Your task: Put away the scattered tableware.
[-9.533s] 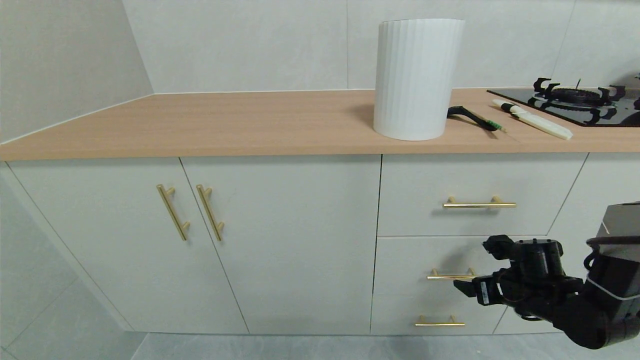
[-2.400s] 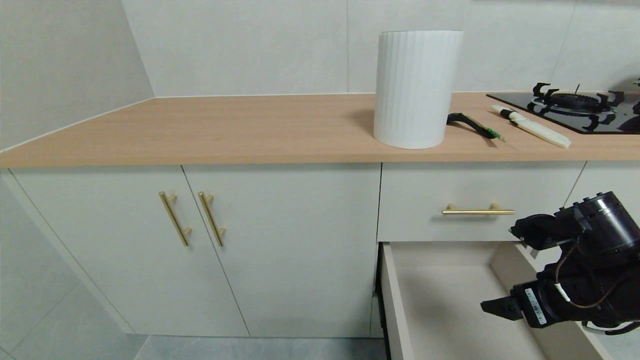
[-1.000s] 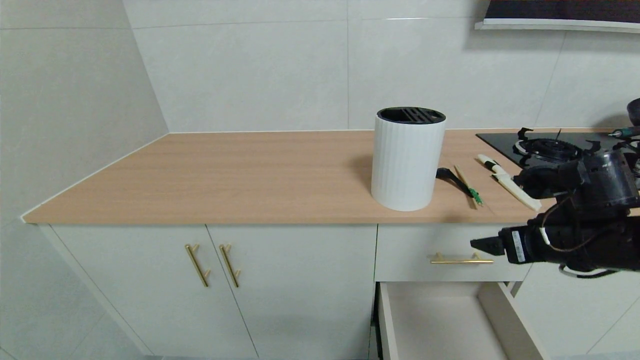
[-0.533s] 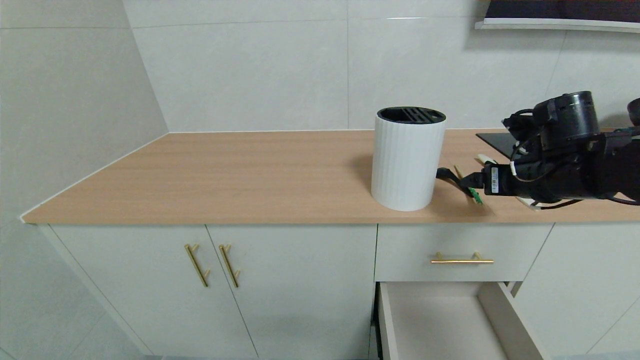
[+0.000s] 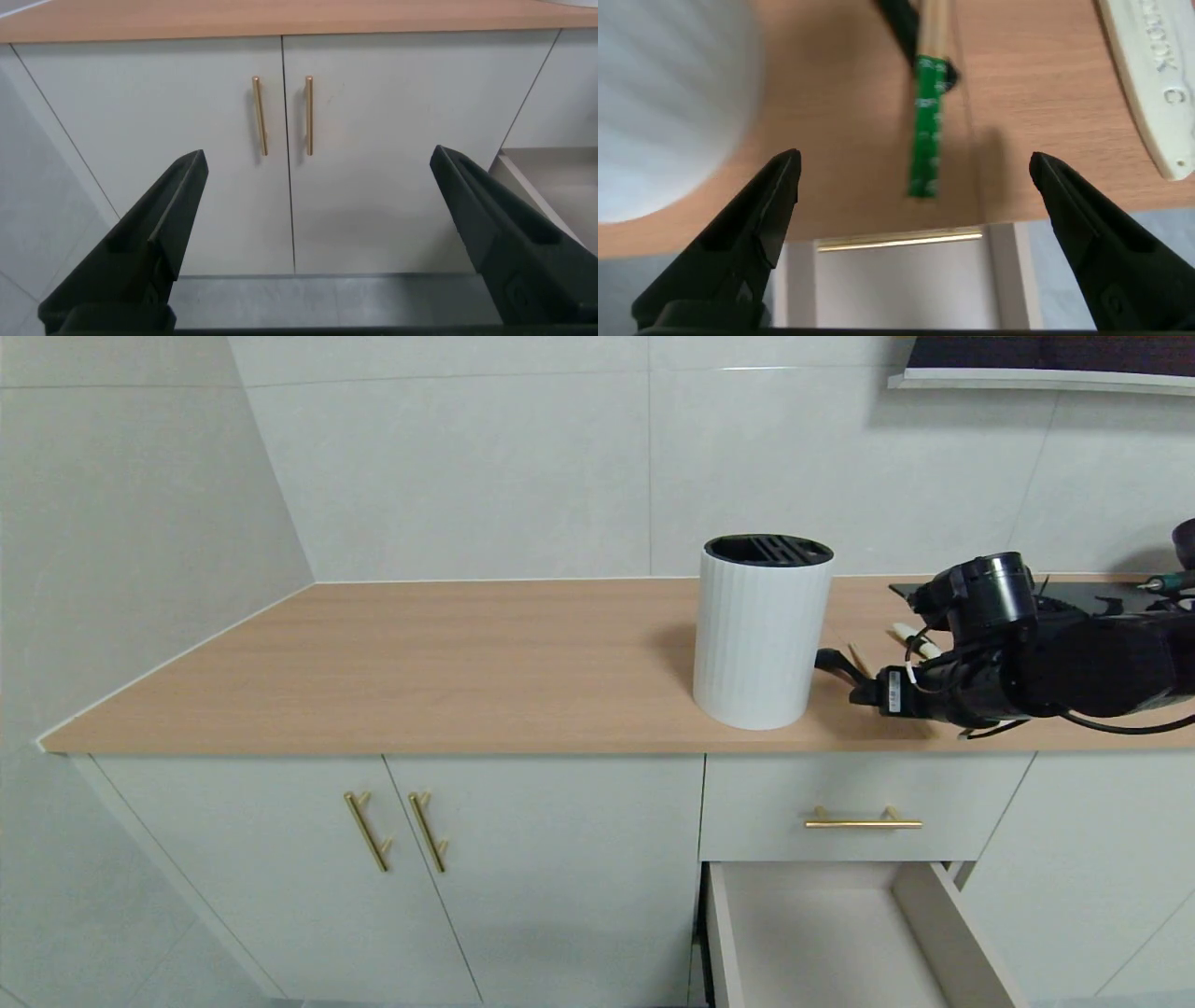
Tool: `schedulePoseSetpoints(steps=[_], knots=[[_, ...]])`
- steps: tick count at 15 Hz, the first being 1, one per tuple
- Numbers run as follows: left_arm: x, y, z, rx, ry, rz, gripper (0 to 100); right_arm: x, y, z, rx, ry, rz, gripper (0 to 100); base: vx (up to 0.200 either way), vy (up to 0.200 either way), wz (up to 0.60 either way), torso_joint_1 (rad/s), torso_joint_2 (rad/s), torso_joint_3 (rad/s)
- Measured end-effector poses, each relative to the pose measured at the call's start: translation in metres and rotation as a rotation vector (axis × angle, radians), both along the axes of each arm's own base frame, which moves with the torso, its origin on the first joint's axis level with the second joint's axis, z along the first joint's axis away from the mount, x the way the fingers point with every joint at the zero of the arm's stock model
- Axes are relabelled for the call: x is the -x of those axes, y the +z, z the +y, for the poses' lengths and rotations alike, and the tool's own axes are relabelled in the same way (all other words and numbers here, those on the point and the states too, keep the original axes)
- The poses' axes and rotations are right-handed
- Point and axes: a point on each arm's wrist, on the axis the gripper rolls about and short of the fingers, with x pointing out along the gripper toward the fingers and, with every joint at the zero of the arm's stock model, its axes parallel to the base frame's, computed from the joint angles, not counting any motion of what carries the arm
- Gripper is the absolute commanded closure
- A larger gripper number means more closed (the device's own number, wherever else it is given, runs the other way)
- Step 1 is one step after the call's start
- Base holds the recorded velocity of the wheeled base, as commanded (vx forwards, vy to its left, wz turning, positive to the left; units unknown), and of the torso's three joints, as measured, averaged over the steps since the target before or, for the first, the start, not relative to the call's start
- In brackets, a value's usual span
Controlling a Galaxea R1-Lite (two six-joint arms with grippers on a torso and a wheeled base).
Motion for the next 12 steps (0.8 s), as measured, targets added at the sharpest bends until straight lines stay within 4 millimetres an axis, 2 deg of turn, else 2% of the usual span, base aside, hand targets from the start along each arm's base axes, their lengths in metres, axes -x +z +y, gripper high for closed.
schedulePoseSetpoints(steps=[4, 5, 12], knots=[[0.0, 0.0, 0.0, 0.0, 0.0, 0.001, 0, -0.009, -0.012, -0.002, 0.008, -0.008, 0.029, 0, 0.0, 0.0, 0.0, 0.0, 0.0, 0.0], [0.0, 0.0, 0.0, 0.0, 0.0, 0.0, 0, -0.01, -0.015, -0.001, 0.01, -0.008, 0.035, 100, 0.0, 0.0, 0.0, 0.0, 0.0, 0.0], [0.0, 0.0, 0.0, 0.0, 0.0, 0.0, 0, -0.012, -0.014, -0.005, 0.008, -0.021, 0.034, 100, 0.0, 0.0, 0.0, 0.0, 0.0, 0.0]])
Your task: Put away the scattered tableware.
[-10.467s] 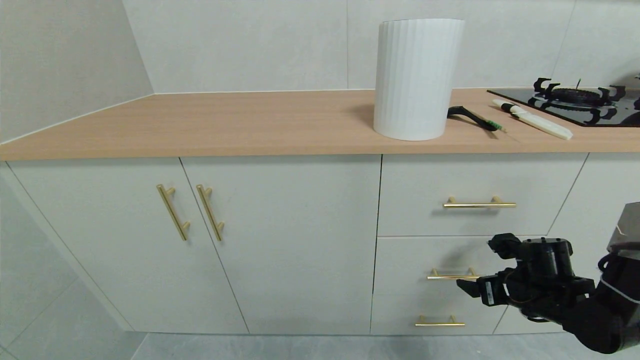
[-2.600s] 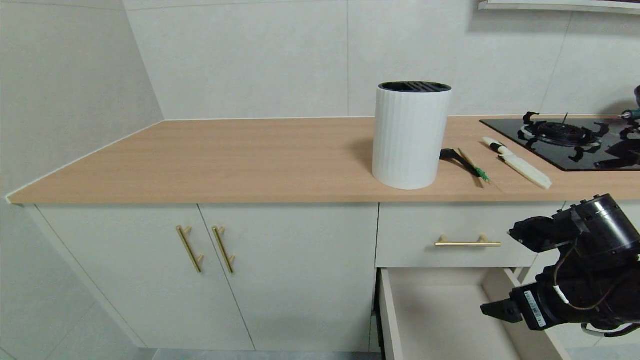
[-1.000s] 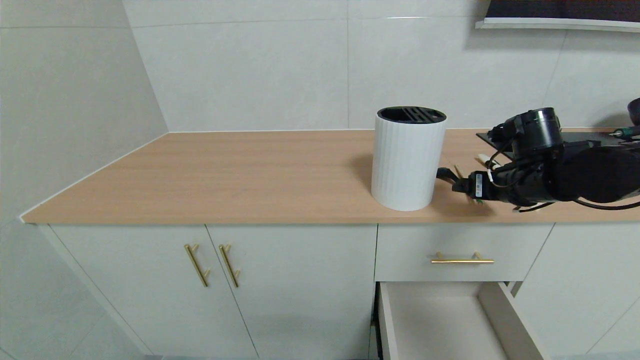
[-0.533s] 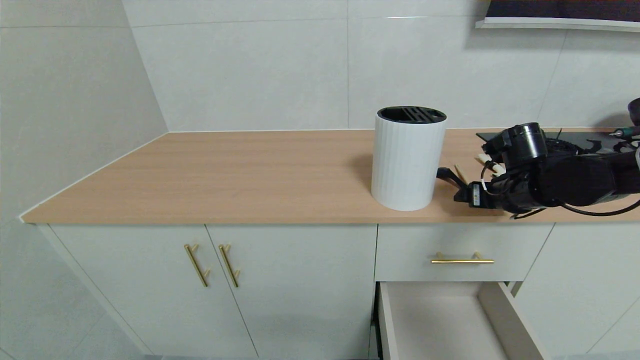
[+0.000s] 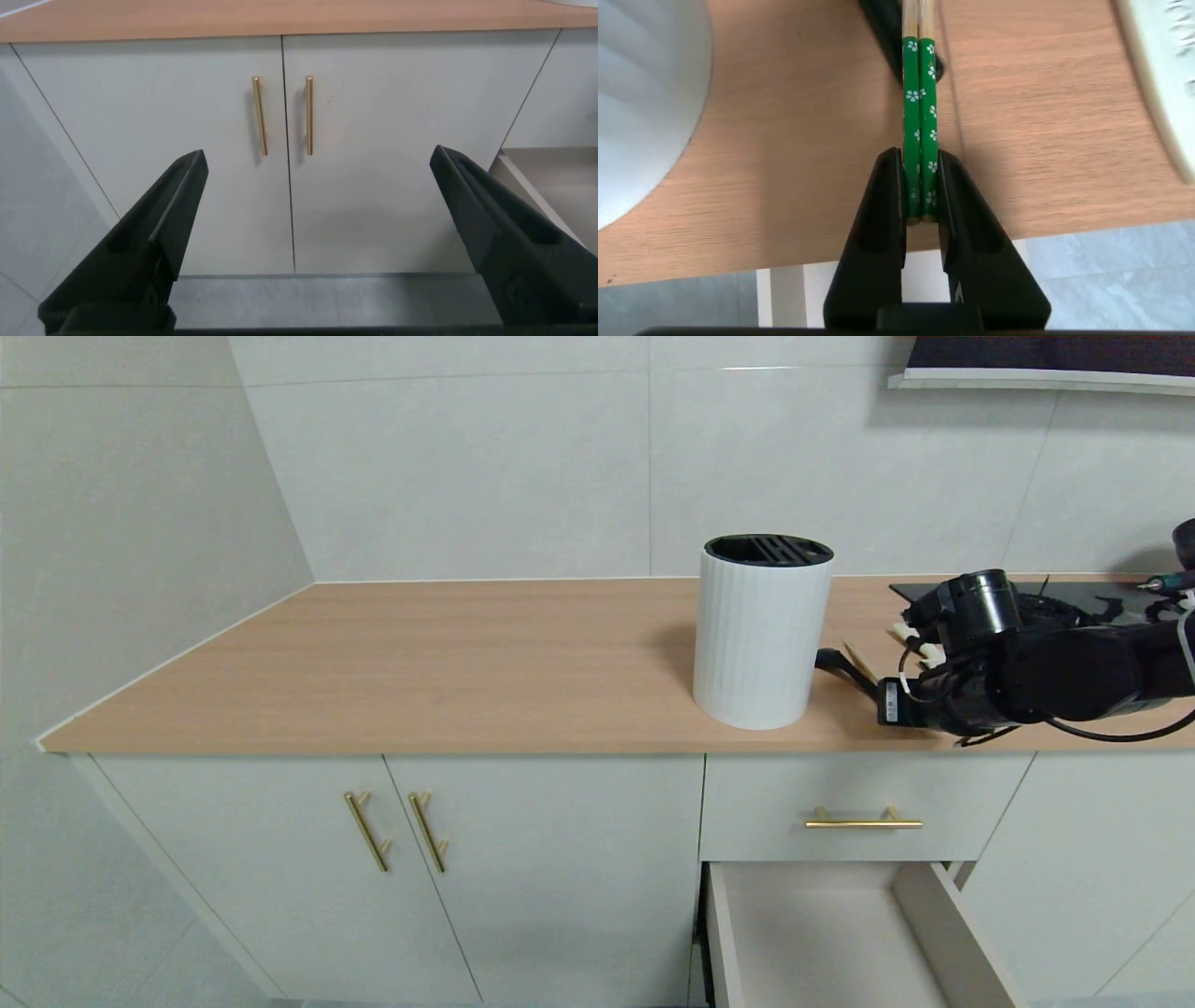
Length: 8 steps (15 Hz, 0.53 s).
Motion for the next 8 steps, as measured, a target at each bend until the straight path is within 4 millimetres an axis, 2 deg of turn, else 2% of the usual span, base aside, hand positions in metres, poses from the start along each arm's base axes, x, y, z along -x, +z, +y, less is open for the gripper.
schedulePoseSetpoints(steps=[4, 6, 8], knots=[[0.0, 0.0, 0.0, 0.0, 0.0, 0.0, 0, 0.013, 0.015, -0.003, -0.005, -0.01, -0.033, 100, 0.0, 0.0, 0.0, 0.0, 0.0, 0.0], [0.0, 0.0, 0.0, 0.0, 0.0, 0.001, 0, 0.033, 0.029, -0.007, -0.016, -0.008, -0.056, 100, 0.0, 0.0, 0.0, 0.0, 0.0, 0.0], [0.0, 0.0, 0.0, 0.0, 0.0, 0.0, 0, 0.061, 0.043, -0.013, -0.032, -0.001, -0.079, 100, 0.0, 0.0, 0.0, 0.0, 0.0, 0.0]])
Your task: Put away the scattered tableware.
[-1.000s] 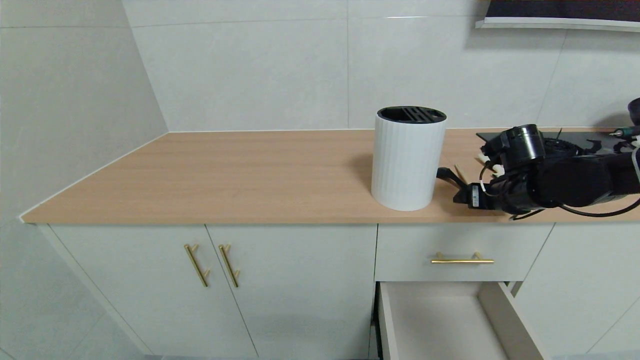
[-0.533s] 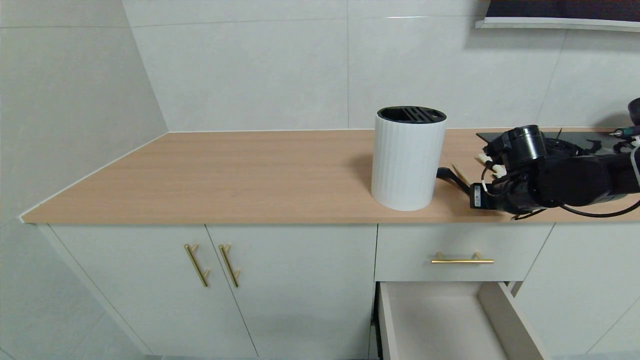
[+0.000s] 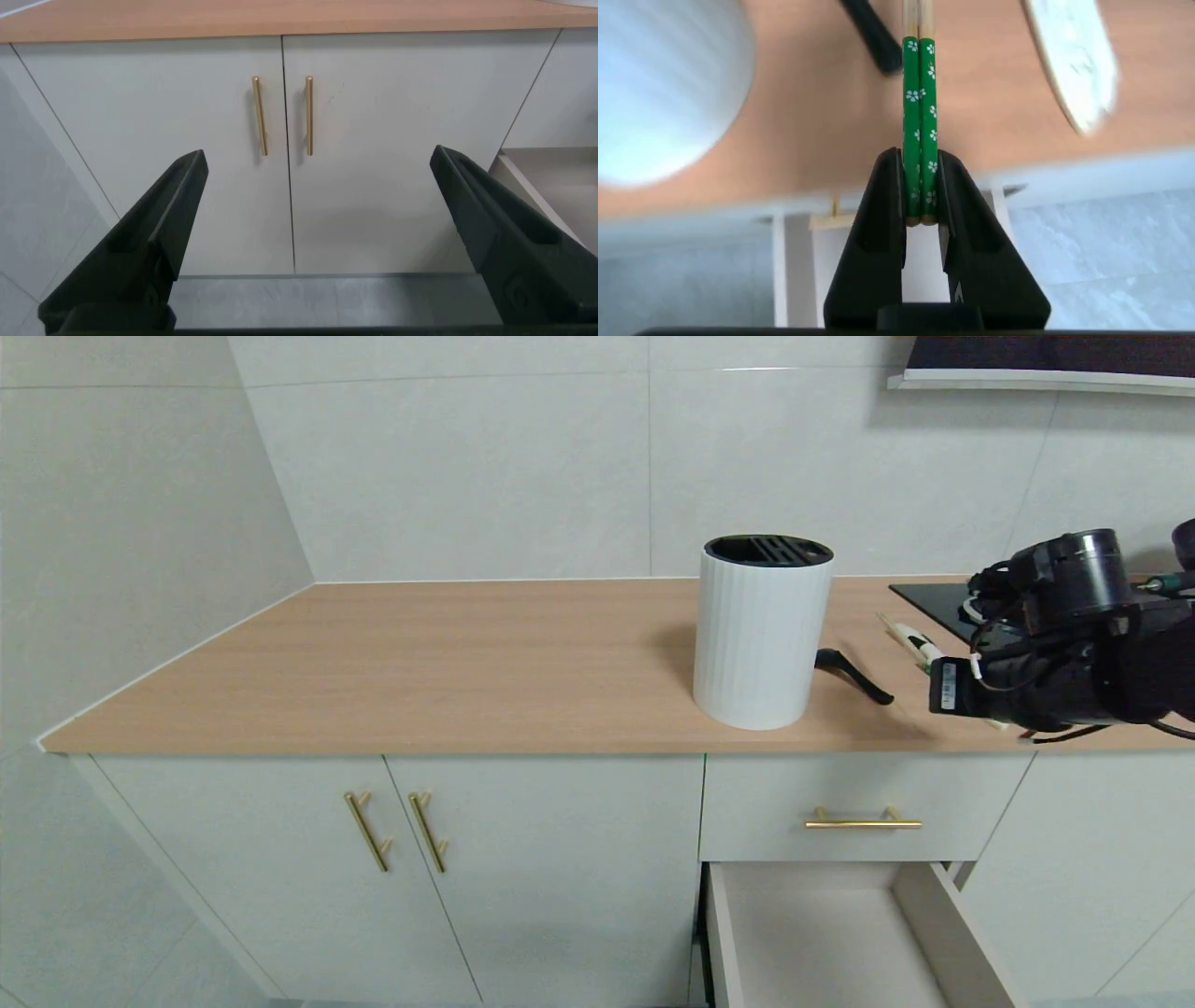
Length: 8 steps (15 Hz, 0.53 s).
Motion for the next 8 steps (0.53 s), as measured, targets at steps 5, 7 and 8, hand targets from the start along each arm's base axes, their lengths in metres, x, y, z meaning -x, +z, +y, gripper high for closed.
schedulePoseSetpoints(steps=[5, 7, 8], knots=[[0.0, 0.0, 0.0, 0.0, 0.0, 0.0, 0, 0.1, 0.02, -0.016, -0.124, 0.197, 0.191, 100, 0.0, 0.0, 0.0, 0.0, 0.0, 0.0], [0.0, 0.0, 0.0, 0.0, 0.0, 0.0, 0, 0.14, 0.029, -0.021, -0.192, 0.298, 0.31, 100, 0.0, 0.0, 0.0, 0.0, 0.0, 0.0], [0.0, 0.0, 0.0, 0.0, 0.0, 0.0, 0, 0.155, 0.037, -0.024, -0.19, 0.342, 0.319, 100, 0.0, 0.0, 0.0, 0.0, 0.0, 0.0]])
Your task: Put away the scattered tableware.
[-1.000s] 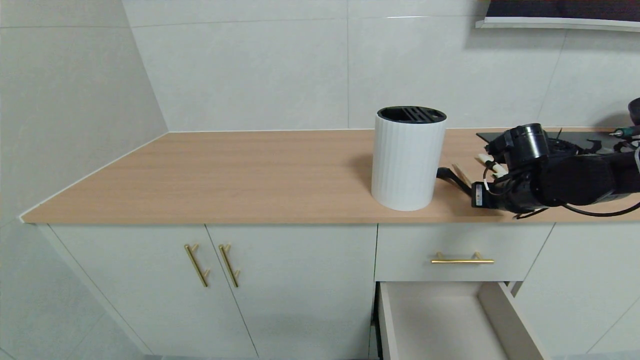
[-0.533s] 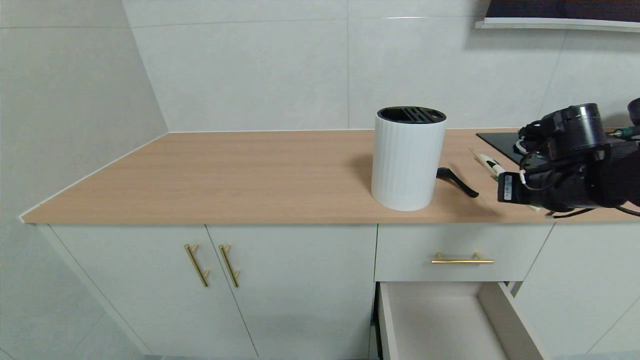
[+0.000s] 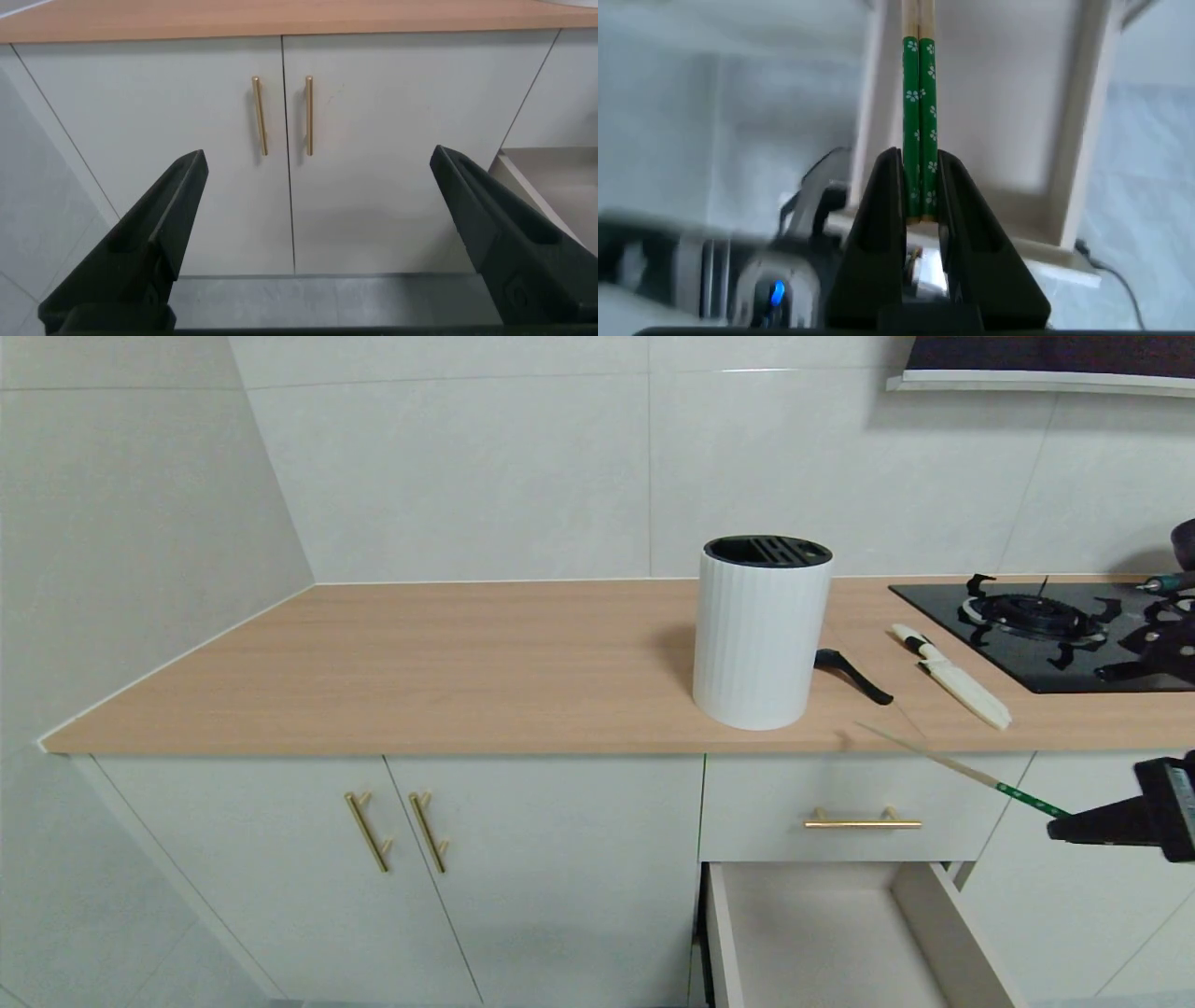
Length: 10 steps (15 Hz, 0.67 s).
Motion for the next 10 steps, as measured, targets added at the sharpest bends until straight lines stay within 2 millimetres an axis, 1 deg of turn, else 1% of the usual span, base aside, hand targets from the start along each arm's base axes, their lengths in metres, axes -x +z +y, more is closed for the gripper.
schedulePoseSetpoints(steps=[1, 2, 4, 6, 10], knots=[[0.0, 0.0, 0.0, 0.0, 0.0, 0.0, 0, 0.015, 0.001, -0.002, 0.025, 0.076, 0.027, 100, 0.0, 0.0, 0.0, 0.0, 0.0, 0.0], [0.0, 0.0, 0.0, 0.0, 0.0, 0.0, 0, 0.024, 0.005, -0.003, -0.006, 0.138, 0.017, 100, 0.0, 0.0, 0.0, 0.0, 0.0, 0.0], [0.0, 0.0, 0.0, 0.0, 0.0, -0.001, 0, 0.029, 0.004, -0.002, -0.027, 0.174, 0.022, 100, 0.0, 0.0, 0.0, 0.0, 0.0, 0.0], [0.0, 0.0, 0.0, 0.0, 0.0, -0.001, 0, 0.023, -0.004, -0.001, -0.019, 0.191, 0.045, 100, 0.0, 0.0, 0.0, 0.0, 0.0, 0.0], [0.0, 0.0, 0.0, 0.0, 0.0, -0.001, 0, -0.001, -0.026, 0.005, -0.004, 0.197, 0.11, 100, 0.0, 0.0, 0.0, 0.0, 0.0, 0.0]])
